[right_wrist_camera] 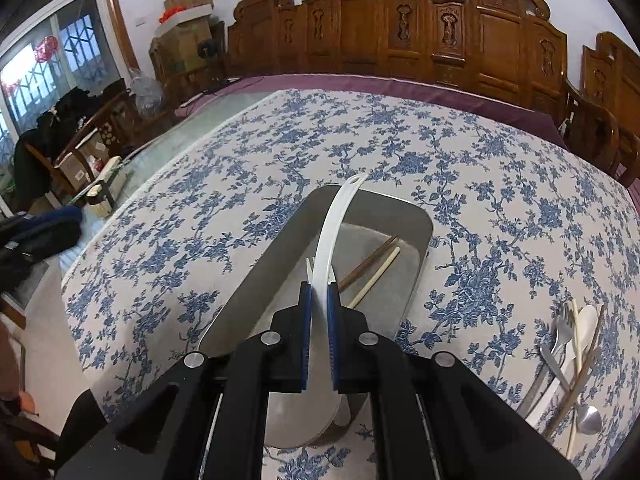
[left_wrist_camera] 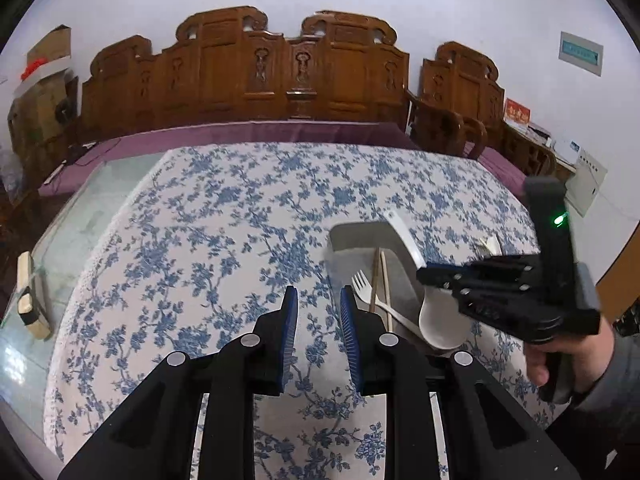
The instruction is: Organize utensils
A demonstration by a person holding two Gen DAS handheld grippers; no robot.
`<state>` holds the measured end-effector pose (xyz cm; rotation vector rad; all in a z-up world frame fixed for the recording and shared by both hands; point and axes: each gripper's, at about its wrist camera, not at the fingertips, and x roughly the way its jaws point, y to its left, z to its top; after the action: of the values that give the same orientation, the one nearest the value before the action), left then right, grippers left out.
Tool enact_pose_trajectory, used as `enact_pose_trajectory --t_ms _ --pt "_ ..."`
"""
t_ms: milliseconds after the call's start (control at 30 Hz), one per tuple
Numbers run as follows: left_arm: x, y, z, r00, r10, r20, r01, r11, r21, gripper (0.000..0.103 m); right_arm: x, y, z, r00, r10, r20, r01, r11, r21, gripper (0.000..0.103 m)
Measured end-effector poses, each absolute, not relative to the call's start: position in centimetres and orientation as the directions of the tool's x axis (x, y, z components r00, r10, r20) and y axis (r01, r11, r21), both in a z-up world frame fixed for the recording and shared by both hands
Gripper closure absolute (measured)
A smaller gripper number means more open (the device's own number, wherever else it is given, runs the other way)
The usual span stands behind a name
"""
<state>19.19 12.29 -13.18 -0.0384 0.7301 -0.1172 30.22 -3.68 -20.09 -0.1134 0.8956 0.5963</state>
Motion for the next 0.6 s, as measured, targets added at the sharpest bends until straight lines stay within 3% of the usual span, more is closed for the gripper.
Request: enact_pose_trajectory --t_ms 400,533,600 --pt "19.5 13.1 -14.0 0.723 -0.112 -0.682 0.082 0.994 -0.077 0.079 32.7 -2.0 -22.4 0.449 0.387 -0.805 -0.501 0.855 0.132 0.092" --pt "19.5 13.2 -14.3 0.722 -0.101 -0.685 0.073 0.995 -0.07 0.079 32.4 -2.4 -22.2 0.441 0.394 -0.807 -0.506 0.851 0.139 0.076" --pt "19.5 13.2 -14.3 0.723 -0.095 -0.684 0.071 0.995 -0.063 0.079 32.0 -2.8 -21.8 0.443 0.395 -0.805 -0.515 0.847 0.132 0.075"
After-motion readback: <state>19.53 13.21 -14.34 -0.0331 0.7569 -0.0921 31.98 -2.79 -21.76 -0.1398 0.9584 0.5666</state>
